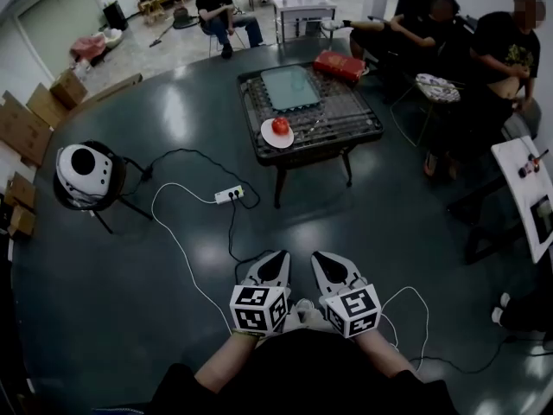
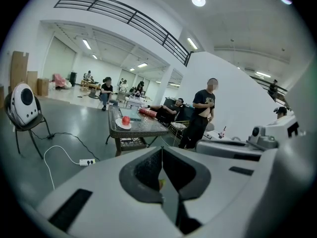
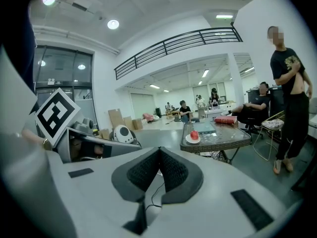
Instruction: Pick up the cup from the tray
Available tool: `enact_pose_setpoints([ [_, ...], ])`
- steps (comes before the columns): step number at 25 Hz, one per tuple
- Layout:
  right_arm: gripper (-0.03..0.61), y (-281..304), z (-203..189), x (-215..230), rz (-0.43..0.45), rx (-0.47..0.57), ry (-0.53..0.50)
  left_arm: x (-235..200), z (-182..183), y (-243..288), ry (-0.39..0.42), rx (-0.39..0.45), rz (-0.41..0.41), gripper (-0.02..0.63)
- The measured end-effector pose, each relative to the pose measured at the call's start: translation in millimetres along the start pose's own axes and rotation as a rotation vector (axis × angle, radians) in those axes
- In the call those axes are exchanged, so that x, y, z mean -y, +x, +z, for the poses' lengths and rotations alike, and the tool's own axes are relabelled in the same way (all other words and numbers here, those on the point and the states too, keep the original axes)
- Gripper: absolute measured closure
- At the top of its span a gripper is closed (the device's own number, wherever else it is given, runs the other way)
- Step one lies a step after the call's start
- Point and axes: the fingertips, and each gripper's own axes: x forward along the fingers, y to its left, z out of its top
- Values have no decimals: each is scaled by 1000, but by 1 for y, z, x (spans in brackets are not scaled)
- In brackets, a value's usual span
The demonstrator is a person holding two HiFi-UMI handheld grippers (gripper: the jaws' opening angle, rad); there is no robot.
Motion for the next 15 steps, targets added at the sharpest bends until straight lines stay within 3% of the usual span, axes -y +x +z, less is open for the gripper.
enact_pose_setpoints([
  [15,570,5,2,20,22,-2,9,-16,11,14,-28,23,80,600],
])
